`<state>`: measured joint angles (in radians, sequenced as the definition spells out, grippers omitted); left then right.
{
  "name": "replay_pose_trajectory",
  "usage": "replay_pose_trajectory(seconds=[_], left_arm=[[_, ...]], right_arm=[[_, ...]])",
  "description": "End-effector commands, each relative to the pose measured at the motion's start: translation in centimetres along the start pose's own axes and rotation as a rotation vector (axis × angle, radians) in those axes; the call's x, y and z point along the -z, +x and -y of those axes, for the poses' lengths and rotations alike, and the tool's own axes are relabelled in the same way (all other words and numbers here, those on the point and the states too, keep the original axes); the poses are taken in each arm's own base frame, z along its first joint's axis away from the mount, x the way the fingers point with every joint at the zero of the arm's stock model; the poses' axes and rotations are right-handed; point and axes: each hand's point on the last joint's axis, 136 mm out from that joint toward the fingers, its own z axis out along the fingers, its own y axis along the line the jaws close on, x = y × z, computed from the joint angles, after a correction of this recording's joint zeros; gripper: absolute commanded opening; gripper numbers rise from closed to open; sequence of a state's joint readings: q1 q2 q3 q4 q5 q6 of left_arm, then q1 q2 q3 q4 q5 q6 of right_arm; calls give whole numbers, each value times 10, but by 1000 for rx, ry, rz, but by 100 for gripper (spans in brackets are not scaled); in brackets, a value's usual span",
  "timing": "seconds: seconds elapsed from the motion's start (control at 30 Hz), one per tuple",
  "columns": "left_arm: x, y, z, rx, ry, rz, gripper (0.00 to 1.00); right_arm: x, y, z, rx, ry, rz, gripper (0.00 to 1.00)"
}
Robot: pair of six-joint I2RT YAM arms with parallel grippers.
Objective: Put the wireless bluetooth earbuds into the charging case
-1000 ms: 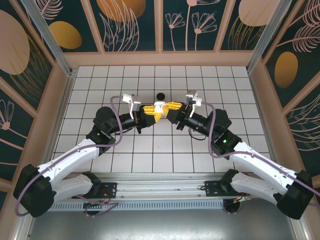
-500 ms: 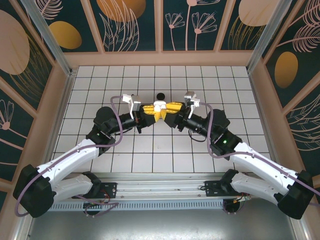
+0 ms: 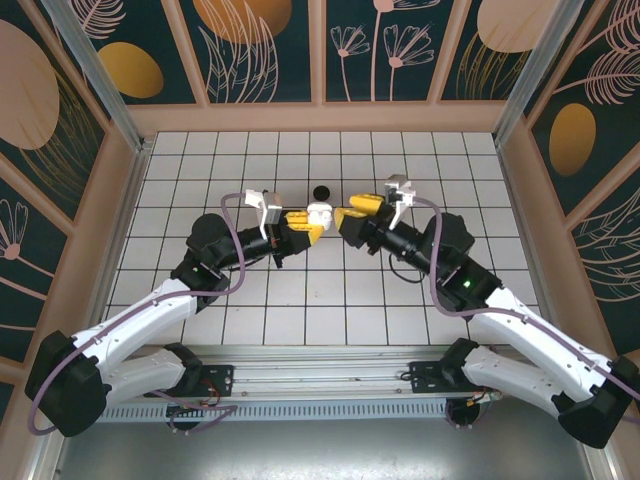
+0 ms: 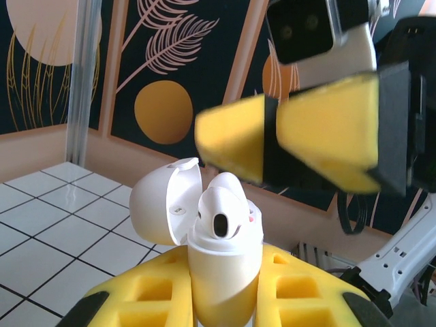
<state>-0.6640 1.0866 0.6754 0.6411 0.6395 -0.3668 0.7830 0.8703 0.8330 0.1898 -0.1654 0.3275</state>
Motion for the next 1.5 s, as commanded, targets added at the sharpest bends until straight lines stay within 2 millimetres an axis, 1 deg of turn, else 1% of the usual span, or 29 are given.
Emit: replay_pose_trajectory(seconds=[0.0,0.07,0.17,0.2,0.27,0.33,0.43,0.57,0.67,0.83,1.07,1.23,1.47], left_arm=[[-1,-4,5,-45,18,-1,0],[-2,-1,4,-46,22,-10,0],[-3,0,4,-53,28,-14,0],[-3,0,4,-56,31,-14,0],[-4,0,6,-63,39,-13,0],[-4,1,6,-68,46,-15,0],[-5,2,6,-76,51,-21,0],[-7,4,4,-81,49,-24,0],[-8,6,2,-83,52,-28,0],[-11,9,-1,-83,47,-34,0],[-14,11,-4,-83,45,-42,0],[-16,17,-9,-78,33,-53,0],[-17,23,-15,-64,15,-63,0]], right_arm=[[4,-27,1,-23,13,20,60],[0,-27,7,-61,8,-17,62],[-9,-22,17,-145,-13,-94,64],[-13,-18,23,-189,-18,-131,64],[-20,-8,23,-273,-83,-209,63],[-26,-2,30,-349,-112,-251,61],[-32,5,29,-410,-162,-285,59],[-37,10,27,-457,-196,-315,59],[-40,16,26,-480,-216,-337,58],[-42,26,27,-500,-223,-379,51],[-45,39,23,-515,-251,-433,49],[-47,40,15,-497,-282,-455,49],[-46,38,10,-468,-297,-462,44]])
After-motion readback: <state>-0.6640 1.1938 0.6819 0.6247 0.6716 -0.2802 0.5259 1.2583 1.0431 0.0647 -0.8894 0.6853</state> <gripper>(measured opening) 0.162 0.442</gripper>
